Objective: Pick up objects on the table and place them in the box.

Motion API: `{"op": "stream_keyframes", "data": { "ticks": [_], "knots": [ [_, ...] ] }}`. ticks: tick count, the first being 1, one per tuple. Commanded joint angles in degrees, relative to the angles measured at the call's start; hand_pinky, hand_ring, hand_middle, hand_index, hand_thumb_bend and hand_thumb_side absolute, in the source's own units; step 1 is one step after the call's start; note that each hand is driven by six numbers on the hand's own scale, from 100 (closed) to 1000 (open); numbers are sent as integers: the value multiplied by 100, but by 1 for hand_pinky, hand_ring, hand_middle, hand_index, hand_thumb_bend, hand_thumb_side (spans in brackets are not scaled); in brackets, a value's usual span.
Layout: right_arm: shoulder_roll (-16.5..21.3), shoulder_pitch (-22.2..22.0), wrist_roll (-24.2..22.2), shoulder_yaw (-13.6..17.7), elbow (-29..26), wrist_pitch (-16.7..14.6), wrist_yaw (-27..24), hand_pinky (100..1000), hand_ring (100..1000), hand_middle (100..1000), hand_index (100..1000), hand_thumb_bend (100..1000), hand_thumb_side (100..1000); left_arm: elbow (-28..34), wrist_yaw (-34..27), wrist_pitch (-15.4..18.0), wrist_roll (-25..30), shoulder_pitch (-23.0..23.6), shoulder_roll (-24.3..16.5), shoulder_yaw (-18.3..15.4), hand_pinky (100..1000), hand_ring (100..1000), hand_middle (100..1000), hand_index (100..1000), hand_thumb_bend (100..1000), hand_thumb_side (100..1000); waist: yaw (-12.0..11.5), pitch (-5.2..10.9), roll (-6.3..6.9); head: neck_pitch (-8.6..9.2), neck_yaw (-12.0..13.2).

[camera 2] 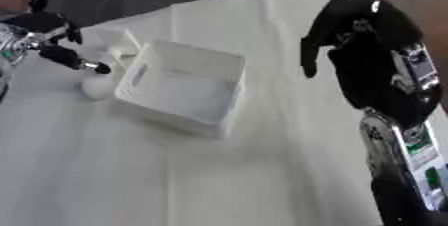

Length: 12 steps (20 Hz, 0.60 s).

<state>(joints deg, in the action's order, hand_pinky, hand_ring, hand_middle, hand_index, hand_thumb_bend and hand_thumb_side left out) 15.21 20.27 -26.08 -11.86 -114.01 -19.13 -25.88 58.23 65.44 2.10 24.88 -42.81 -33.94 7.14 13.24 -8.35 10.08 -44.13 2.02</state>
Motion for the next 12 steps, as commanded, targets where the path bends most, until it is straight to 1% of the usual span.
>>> {"op": "stream_keyframes", "data": {
  "ticks": [1, 5, 10, 11, 12],
  "knots": [
    [-15, 188, -48, -56, -58, 22, -72, 249, 413, 510, 716, 100, 829, -51, 142, -62, -45, -73, 3, -86, 339, 480, 650, 723, 953, 869, 58, 43, -14, 1, -72],
    [-19, 285, -91, -86, -58, 24, -144, 248, 412, 509, 716, 100, 827, -155, 288, -40, -65, -28, 120, -72, 344, 480, 652, 721, 953, 867, 167, -3, 8, 1, -75],
    [6, 283, -117, -77, -58, 31, -144, 248, 412, 509, 717, 100, 825, -227, 505, -43, -115, 69, 153, -67, 351, 477, 654, 716, 957, 865, 212, -40, 37, 1, -23],
    [9, 283, -120, -76, -58, 31, -143, 248, 412, 509, 717, 100, 825, -244, 552, -44, -133, 90, 166, -65, 347, 470, 642, 700, 911, 844, 211, -46, 40, 1, -21],
    [11, 281, -123, -75, -58, 33, -141, 248, 412, 509, 717, 100, 825, -257, 613, -48, -162, 114, 180, -55, 348, 471, 644, 703, 922, 850, 208, -50, 42, 1, -19]
  ]
}}
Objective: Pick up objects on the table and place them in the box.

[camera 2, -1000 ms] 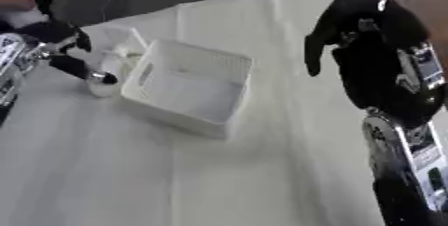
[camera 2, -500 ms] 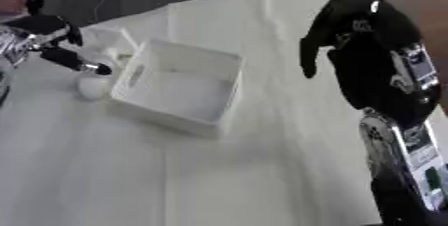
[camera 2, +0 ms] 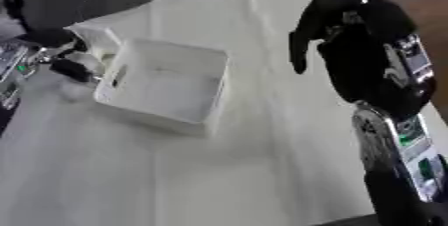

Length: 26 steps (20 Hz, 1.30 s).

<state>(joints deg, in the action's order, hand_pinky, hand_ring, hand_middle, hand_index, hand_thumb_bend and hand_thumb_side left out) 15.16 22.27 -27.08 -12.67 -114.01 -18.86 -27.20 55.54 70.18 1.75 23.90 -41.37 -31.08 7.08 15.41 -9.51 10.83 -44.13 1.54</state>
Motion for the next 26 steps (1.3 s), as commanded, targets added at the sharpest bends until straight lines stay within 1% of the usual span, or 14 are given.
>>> {"op": "stream_keyframes", "data": {
  "ticks": [1, 2, 3, 4, 5, 6, 7, 8, 9, 10, 11, 17, 21, 26],
  "knots": [
    [18, 77, -26, 7, -58, 8, -7, 247, 412, 509, 717, 100, 824, 7, 208, -18, -100, -9, -94, -37, 327, 455, 614, 650, 745, 694, -14, 63, -30, 1, 35],
    [18, 73, -30, 7, -58, 11, -3, 247, 412, 509, 717, 100, 848, 27, 318, -31, -176, 13, -80, -13, 304, 441, 588, 617, 650, 607, -19, 60, -28, 1, 40],
    [19, 69, -34, 6, -58, 13, 1, 247, 412, 509, 717, 100, 823, 55, 429, -44, -278, 32, -62, 5, 270, 417, 539, 555, 517, 470, -24, 57, -27, 1, 49],
    [20, 67, -38, 6, -58, 14, 5, 247, 412, 509, 717, 100, 823, 94, 562, -60, -441, 56, -40, 26, 287, 430, 565, 589, 584, 540, -29, 53, -27, 1, 56],
    [21, 67, -42, 5, -58, 14, 7, 247, 411, 509, 717, 100, 823, 116, 667, -69, -589, 69, -23, 37, 210, 363, 461, 477, 303, 297, -32, 49, -28, 1, 63],
    [24, 67, -45, 6, -58, 12, 10, 247, 411, 509, 717, 100, 823, 137, 765, -78, -759, 85, -9, 46, 210, 363, 461, 477, 303, 297, -36, 45, -29, 1, 68],
    [27, 65, -48, 7, -58, 11, 13, 247, 411, 508, 718, 100, 823, 135, 836, -76, -900, 96, 1, 51, 172, 339, 432, 453, 218, 194, -39, 42, -31, 1, 73],
    [30, 61, -49, 9, -58, 9, 16, 247, 411, 508, 718, 100, 823, 123, 882, -63, -1014, 104, 3, 53, 181, 344, 437, 458, 231, 216, -43, 40, -33, 1, 78],
    [33, 58, -50, 10, -58, 8, 18, 247, 412, 509, 718, 100, 823, 105, 914, -54, -1097, 105, 1, 50, 129, 314, 401, 426, 168, 100, -48, 39, -35, 1, 85],
    [37, 54, -52, 12, -58, 7, 21, 247, 412, 509, 718, 100, 823, 96, 943, -52, -1173, 103, -7, 44, 139, 320, 410, 435, 180, 100, -56, 38, -36, 1, 92],
    [41, 49, -53, 13, -58, 6, 24, 246, 411, 509, 718, 100, 822, 95, 962, -55, -1248, 99, -14, 36, 100, 291, 355, 386, 130, 100, -65, 38, -36, 1, 100],
    [77, 6, -69, 20, -58, 5, 61, 245, 411, 509, 719, 100, 820, 131, 721, -20, -1743, 106, -39, -18, 100, 122, 154, 219, 107, 100, -137, 29, -26, 1, 131],
    [138, -47, -80, 26, -58, 7, 100, 245, 411, 509, 720, 100, 818, 33, 174, 30, -1651, 139, -126, -51, 100, 110, 142, 209, 112, 100, -207, 35, 15, 1, 103],
    [179, -71, -97, 18, -58, 11, 124, 244, 411, 509, 721, 100, 820, 10, 90, -55, -1533, 149, -255, -83, 100, 100, 136, 201, 121, 100, -236, 39, 50, 1, 39]
  ]
}}
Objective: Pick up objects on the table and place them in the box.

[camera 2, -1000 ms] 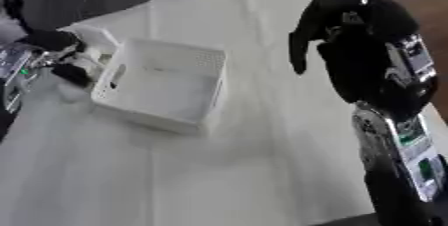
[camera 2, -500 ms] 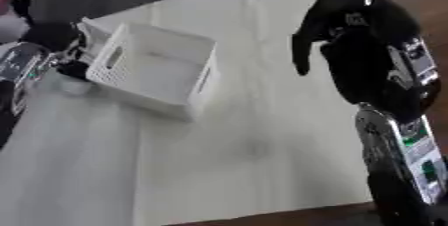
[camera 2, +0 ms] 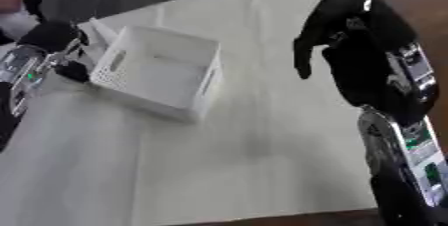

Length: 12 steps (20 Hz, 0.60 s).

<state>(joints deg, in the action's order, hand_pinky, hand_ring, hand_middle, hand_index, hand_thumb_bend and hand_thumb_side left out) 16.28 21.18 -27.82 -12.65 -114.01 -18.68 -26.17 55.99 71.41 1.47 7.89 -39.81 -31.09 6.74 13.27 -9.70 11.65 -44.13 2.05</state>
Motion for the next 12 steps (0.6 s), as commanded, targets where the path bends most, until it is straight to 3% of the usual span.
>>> {"op": "stream_keyframes", "data": {
  "ticks": [1, 7, 12],
  "knots": [
    [74, 41, -26, 16, -58, -11, 22, 244, 411, 509, 721, 100, 818, -33, -13, -41, 81, -22, -293, -60, 100, 100, 133, 200, 123, 100, -17, 57, -31, 1, -23],
    [101, 27, -28, 22, -58, -17, 27, 245, 411, 509, 721, 100, 817, 107, -266, -95, 162, -158, -620, -199, 100, 100, 127, 202, 130, 100, -21, 69, -19, 1, -65],
    [124, -5, -26, 32, -58, -4, 50, 244, 411, 510, 723, 100, 816, 196, -1234, -97, 355, -111, -922, -301, 100, 100, 112, 214, 100, 100, -72, 79, -7, 1, -111]
  ]
}}
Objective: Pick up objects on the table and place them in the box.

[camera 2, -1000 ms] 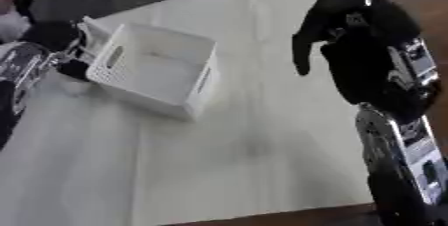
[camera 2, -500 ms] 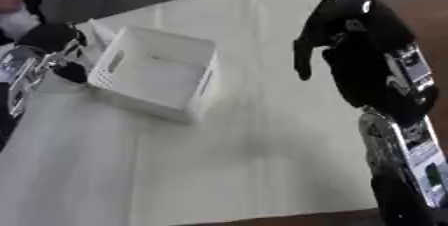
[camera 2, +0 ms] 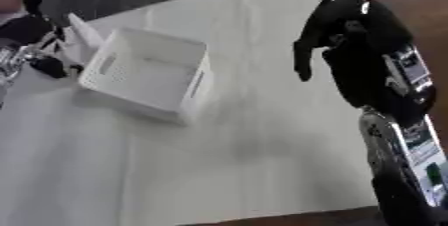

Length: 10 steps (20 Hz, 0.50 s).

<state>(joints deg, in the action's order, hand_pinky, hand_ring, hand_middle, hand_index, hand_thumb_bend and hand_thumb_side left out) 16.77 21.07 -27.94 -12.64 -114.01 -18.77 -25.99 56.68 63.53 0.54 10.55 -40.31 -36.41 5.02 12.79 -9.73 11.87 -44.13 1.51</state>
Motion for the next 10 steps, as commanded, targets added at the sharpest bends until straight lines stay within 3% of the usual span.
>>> {"op": "stream_keyframes", "data": {
  "ticks": [1, 10],
  "knots": [
    [79, 3, -14, 32, -58, 7, 35, 244, 411, 510, 723, 100, 816, 136, -651, -16, 128, -48, -441, -133, 100, 100, 111, 214, 100, 100, -31, 83, -28, 1, -64],
    [111, -15, -23, 41, -58, -7, 54, 245, 411, 510, 723, 100, 817, 493, -1813, -77, 300, 3, -921, -136, 100, 100, 100, 220, 100, 100, -91, 80, -28, 1, -111]
  ]
}}
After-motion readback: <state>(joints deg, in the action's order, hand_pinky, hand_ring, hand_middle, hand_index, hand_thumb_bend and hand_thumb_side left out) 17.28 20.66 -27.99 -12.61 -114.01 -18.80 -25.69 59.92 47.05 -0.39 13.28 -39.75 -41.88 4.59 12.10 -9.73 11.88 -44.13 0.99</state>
